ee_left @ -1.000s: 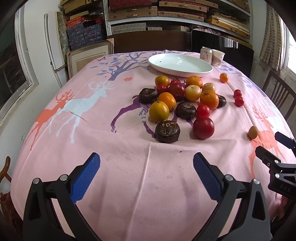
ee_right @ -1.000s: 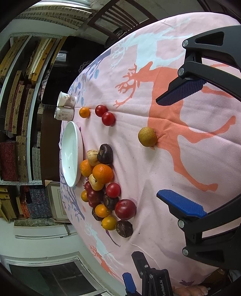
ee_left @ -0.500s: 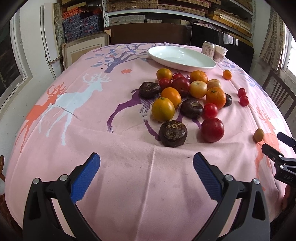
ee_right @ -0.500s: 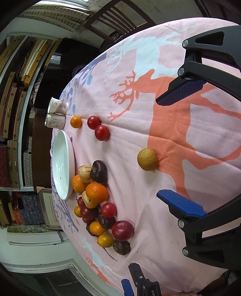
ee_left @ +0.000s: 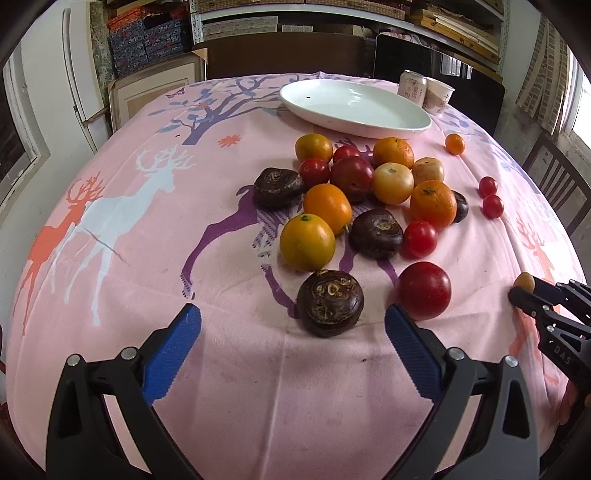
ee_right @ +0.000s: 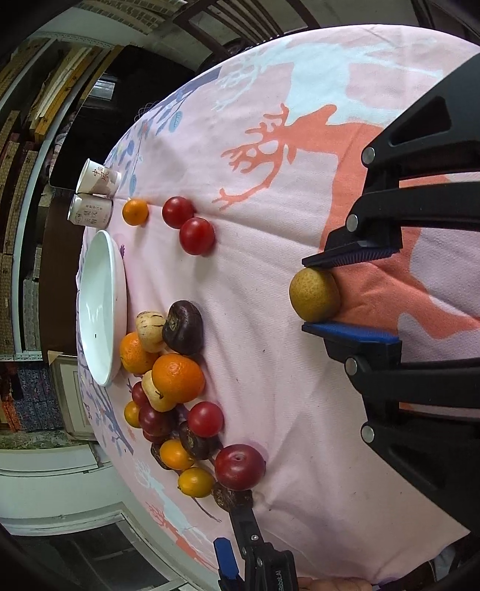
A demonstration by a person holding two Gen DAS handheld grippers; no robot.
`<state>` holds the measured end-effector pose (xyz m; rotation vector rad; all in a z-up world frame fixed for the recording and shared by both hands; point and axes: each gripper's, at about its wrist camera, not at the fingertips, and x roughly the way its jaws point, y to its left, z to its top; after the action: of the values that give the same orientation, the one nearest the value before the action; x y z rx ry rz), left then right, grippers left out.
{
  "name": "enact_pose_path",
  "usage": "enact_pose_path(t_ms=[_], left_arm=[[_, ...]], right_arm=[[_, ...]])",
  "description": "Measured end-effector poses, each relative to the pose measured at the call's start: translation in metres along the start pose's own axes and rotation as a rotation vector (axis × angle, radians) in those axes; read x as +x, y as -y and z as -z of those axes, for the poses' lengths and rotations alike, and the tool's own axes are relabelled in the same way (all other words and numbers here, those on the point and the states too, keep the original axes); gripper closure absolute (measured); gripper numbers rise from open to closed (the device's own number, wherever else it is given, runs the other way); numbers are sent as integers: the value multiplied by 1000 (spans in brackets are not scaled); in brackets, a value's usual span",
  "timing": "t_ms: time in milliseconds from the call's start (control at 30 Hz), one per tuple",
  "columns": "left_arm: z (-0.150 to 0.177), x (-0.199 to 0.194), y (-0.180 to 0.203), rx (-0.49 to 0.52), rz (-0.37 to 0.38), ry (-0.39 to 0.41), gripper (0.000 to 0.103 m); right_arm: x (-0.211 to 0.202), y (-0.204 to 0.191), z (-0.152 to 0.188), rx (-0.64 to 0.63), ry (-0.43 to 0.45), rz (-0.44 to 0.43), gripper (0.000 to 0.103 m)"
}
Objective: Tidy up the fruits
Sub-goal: 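Grasp the small brown fruit with the right tool and lift it, then place the brown fruit on the plate with the right tool while the left places a dark fruit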
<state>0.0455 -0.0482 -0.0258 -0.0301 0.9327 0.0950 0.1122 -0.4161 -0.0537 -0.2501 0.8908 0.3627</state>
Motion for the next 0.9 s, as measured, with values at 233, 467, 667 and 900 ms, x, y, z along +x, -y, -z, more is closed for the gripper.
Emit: enact_pose_path(t_ms=[233,467,667,900], left_arm=[[-4,23,9,51,14,-71,38],[-7,22,25,92,18,-49,63],[-7,11,19,82,108,-40,63],[-65,-36,11,113,153,139,63]], right_arm=[[-1,11,2,42,6,-75,74],[-2,11,-1,19,-2,-88,74],[-9,18,-6,7,26,-89,74],[-66,32,-66,-4,281,-96,74]])
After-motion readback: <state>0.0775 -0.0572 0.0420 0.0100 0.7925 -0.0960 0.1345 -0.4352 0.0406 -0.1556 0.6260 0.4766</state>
